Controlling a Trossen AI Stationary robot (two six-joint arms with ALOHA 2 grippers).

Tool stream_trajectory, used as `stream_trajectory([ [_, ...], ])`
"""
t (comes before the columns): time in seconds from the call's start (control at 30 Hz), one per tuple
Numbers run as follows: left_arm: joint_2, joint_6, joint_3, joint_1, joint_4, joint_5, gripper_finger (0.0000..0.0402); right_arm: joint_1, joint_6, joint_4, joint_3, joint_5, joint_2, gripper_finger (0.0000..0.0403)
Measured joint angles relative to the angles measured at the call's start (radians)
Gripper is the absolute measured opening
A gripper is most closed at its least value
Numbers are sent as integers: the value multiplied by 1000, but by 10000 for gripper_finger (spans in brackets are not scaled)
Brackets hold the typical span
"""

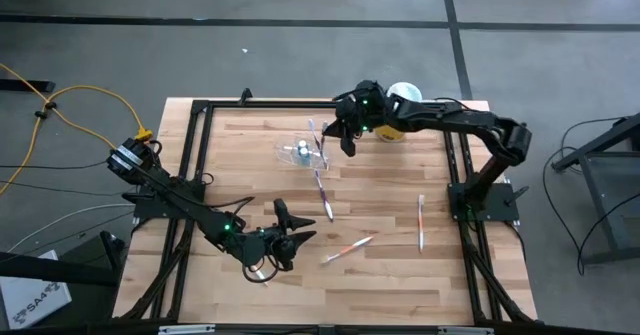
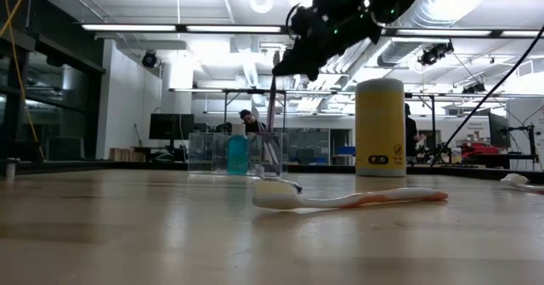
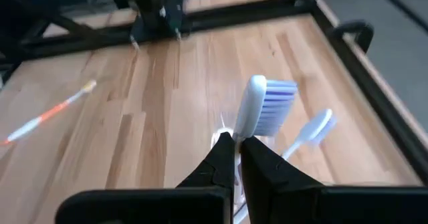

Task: Pick & Place toothbrushing station
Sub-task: Put the left violet toothbrush into the transparent organizer

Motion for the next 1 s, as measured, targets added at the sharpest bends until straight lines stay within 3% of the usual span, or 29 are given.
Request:
stream_trajectory([
  [0.6,0,1,0,0,-4,-1,138,1,81,22,-1,6,122,4],
  [0.73,0,1,0,0,-4,-1,138,0,96,28,0,74,120,17],
  [1.0,0,1,0,0,-3,-1,138,0,105,37,0,98,120,59],
])
